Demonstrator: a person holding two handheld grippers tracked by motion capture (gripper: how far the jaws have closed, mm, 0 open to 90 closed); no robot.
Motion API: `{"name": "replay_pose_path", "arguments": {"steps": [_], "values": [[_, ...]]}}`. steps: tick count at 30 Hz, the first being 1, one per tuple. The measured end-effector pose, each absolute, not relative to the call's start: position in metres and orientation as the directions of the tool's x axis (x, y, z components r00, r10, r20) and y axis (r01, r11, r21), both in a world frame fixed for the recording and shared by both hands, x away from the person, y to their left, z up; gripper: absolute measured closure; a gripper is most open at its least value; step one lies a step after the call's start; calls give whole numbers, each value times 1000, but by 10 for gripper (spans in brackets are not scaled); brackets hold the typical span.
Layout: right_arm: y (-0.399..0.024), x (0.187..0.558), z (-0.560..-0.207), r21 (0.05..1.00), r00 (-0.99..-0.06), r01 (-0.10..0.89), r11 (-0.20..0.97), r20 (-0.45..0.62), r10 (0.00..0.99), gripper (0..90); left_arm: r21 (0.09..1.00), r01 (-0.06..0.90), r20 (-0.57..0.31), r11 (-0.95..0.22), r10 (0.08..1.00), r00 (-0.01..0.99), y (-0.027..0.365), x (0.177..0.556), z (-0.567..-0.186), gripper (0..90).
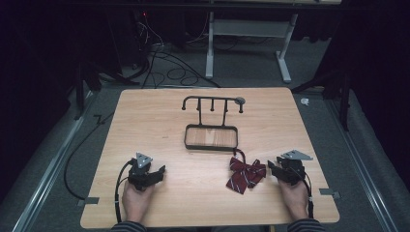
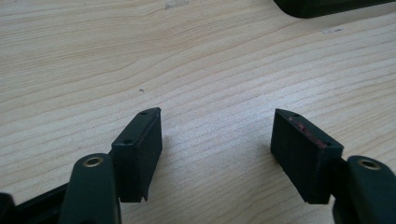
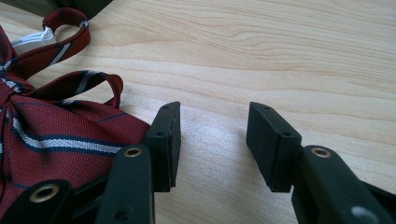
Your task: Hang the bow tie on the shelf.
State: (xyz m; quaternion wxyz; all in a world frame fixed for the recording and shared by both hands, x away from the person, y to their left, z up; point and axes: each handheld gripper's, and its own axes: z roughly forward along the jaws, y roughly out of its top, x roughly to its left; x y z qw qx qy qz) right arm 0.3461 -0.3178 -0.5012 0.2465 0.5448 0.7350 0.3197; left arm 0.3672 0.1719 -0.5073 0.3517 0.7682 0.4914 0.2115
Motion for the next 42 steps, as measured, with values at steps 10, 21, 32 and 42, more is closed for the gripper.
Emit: {"name": "replay_pose_path", "arguments": {"steps": [10, 21, 32, 42], "values": [[-318, 346, -501, 738, -278, 646, 196, -12, 961, 583, 748, 606, -21, -269, 904, 428, 172, 367, -507, 343], [-318, 346, -501, 741, -273, 644, 193, -14, 962, 646, 749, 607, -23, -267, 904, 427, 172, 367, -507, 343], [-318, 345, -495, 753, -290, 633, 179, 17, 957, 680, 749, 607, -24, -267, 904, 427, 172, 367, -507, 343], [-312, 347, -483, 767, -329, 613, 187, 33, 944, 681, 749, 607, -27, -265, 904, 427, 172, 367, -507, 343]]}}
